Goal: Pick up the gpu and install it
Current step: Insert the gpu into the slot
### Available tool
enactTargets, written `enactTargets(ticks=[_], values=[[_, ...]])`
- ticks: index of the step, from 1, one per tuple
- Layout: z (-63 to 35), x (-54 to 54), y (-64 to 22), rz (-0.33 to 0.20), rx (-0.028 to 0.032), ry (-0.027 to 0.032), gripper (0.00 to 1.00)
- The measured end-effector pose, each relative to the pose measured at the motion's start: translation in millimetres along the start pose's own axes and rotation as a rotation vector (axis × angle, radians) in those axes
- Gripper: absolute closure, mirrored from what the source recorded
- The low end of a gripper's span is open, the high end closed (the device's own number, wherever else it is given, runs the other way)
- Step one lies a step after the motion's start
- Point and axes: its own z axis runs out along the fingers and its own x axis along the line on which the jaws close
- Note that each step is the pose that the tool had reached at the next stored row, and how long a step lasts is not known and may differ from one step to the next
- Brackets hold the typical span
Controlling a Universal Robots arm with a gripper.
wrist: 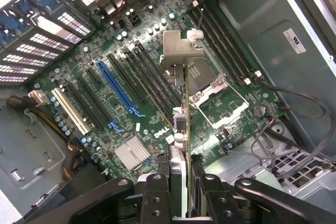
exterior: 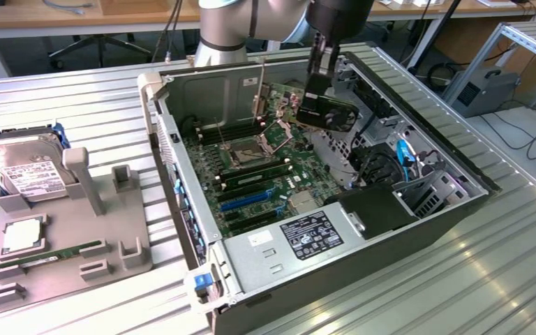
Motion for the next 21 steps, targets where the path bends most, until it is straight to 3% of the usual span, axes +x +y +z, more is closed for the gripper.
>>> enactTargets(ticks=[21], values=[[0.1, 0.0, 0.0, -0.119, -0.0001, 0.0001, 0.73]])
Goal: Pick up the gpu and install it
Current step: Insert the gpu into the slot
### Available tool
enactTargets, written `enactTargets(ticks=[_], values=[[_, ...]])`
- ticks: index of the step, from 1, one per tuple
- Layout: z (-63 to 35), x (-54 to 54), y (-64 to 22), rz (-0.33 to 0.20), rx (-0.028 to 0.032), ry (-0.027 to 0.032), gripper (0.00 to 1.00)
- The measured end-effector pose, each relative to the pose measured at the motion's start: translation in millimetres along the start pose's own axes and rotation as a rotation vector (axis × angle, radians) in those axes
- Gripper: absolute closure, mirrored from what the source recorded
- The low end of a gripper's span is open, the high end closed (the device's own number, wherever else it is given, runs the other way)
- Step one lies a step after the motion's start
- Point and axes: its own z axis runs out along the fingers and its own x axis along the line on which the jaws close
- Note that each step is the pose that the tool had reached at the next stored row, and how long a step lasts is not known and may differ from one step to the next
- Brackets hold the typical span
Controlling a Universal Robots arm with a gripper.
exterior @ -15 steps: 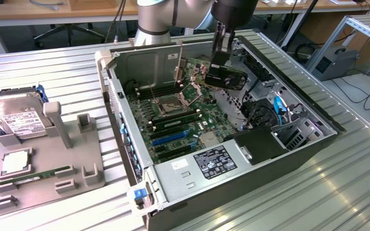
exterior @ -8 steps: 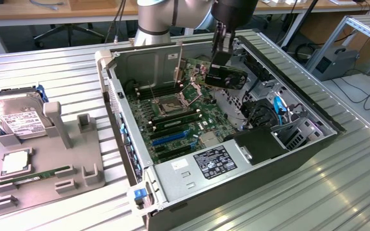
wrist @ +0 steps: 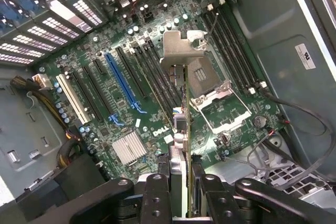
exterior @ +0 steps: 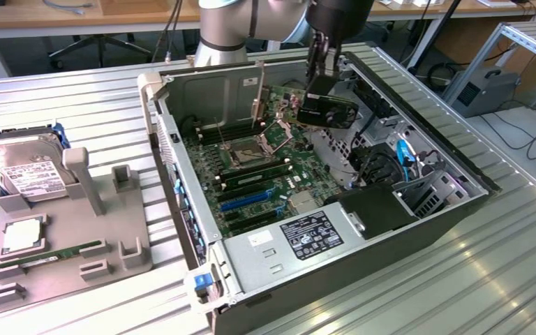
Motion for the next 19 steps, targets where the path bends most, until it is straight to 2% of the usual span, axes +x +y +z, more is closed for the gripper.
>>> enactTargets(ticks=[19], values=[[0.0, 0.0, 0.0, -0.092, 0.0000, 0.0001, 0.73]])
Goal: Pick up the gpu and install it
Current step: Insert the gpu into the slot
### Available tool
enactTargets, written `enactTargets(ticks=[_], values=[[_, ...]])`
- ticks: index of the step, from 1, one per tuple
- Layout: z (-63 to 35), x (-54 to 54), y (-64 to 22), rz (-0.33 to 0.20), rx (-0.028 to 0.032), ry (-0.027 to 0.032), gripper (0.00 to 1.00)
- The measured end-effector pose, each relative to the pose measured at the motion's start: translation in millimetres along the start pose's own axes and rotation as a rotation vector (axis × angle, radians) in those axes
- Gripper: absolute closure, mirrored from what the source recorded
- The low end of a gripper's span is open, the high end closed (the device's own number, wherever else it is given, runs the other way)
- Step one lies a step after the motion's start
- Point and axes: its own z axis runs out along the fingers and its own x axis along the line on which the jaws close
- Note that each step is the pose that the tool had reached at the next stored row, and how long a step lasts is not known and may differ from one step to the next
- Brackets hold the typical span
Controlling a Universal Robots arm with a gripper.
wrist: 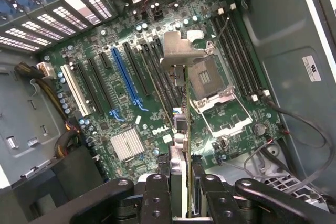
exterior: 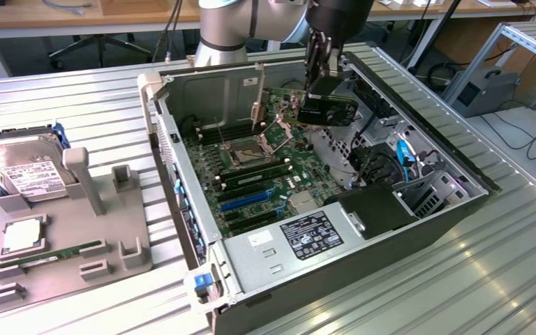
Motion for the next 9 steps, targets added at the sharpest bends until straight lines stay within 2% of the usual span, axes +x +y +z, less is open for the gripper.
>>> enactTargets(ticks=[9], values=[[0.1, 0.0, 0.0, -0.039, 0.0000, 0.0000, 0.73]])
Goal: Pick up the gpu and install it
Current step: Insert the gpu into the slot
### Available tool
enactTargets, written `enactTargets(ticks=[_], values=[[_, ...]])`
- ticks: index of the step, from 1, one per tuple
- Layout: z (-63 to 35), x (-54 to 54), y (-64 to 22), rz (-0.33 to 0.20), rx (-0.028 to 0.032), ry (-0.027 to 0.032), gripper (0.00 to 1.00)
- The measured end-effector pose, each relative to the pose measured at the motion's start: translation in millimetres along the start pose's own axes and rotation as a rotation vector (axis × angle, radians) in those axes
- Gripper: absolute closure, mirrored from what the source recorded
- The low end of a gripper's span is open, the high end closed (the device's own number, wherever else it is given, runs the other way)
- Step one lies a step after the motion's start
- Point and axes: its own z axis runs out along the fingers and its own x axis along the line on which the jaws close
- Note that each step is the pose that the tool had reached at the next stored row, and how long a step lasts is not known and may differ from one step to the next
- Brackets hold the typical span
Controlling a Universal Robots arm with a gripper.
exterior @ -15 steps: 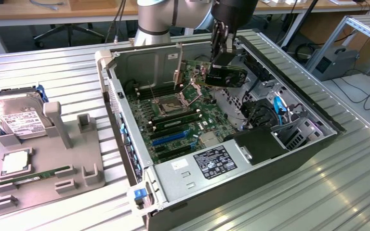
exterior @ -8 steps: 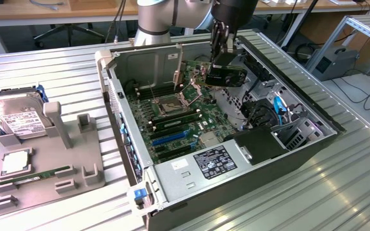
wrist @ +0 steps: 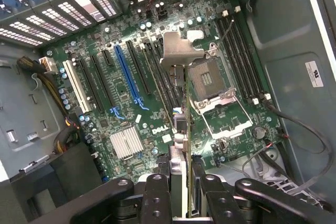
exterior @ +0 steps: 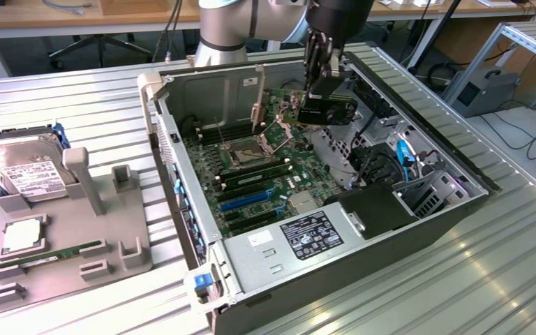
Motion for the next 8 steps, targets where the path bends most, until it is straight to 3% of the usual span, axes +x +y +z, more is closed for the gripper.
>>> enactTargets(ticks=[8], values=[[0.0, 0.0, 0.0, -0.039, 0.0000, 0.0001, 0.73]])
